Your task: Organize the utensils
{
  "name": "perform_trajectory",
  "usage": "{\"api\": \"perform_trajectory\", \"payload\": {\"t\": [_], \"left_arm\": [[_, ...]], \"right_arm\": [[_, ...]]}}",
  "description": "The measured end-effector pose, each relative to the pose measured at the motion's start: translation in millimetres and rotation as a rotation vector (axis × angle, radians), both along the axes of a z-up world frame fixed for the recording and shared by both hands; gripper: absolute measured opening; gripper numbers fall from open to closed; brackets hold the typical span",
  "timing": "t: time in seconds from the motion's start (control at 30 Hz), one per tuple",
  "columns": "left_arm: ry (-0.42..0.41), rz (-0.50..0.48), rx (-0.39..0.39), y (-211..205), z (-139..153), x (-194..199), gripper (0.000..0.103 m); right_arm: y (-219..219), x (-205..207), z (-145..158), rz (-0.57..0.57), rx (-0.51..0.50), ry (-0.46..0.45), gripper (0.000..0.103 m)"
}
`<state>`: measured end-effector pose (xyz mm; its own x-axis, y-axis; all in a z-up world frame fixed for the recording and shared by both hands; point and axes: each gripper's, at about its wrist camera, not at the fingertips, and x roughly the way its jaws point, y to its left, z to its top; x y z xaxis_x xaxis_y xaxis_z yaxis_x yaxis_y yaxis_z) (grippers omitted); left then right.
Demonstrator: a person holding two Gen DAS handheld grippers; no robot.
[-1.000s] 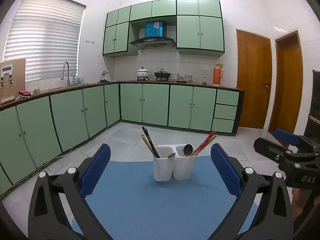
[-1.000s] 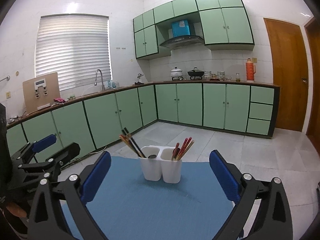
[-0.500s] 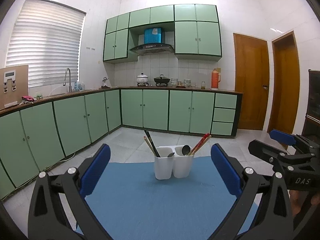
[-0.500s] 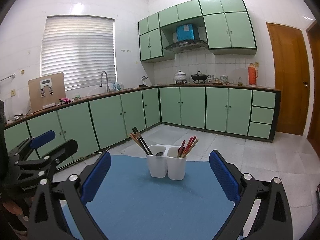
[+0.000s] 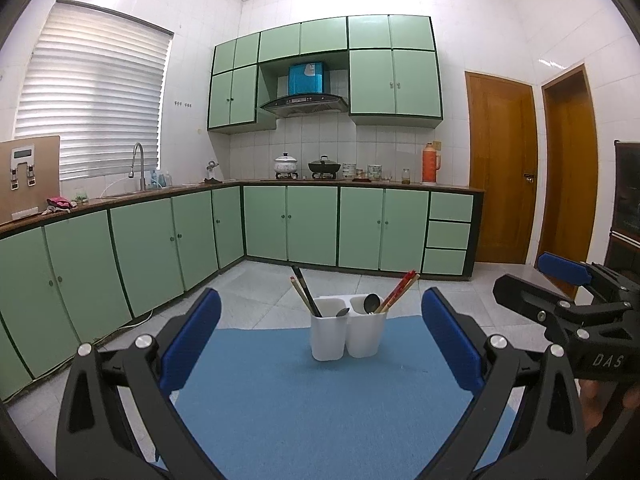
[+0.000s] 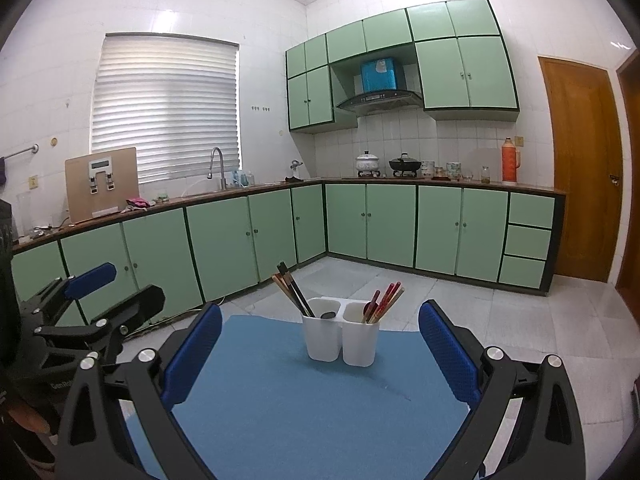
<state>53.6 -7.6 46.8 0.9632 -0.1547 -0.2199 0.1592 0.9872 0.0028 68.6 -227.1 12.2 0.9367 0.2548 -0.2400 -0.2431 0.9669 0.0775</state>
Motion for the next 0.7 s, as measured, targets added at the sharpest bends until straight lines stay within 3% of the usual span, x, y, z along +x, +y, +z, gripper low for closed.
{"api": "perform_trajectory", "payload": {"t": [0.7], "left_arm": [[0.003,-0.001,-0.001,1.8,-2.2,1.4,0.097]], "right_arm": [[-2.5,-2.8,-0.6,0.002,0.001,-0.003,0.097]]}}
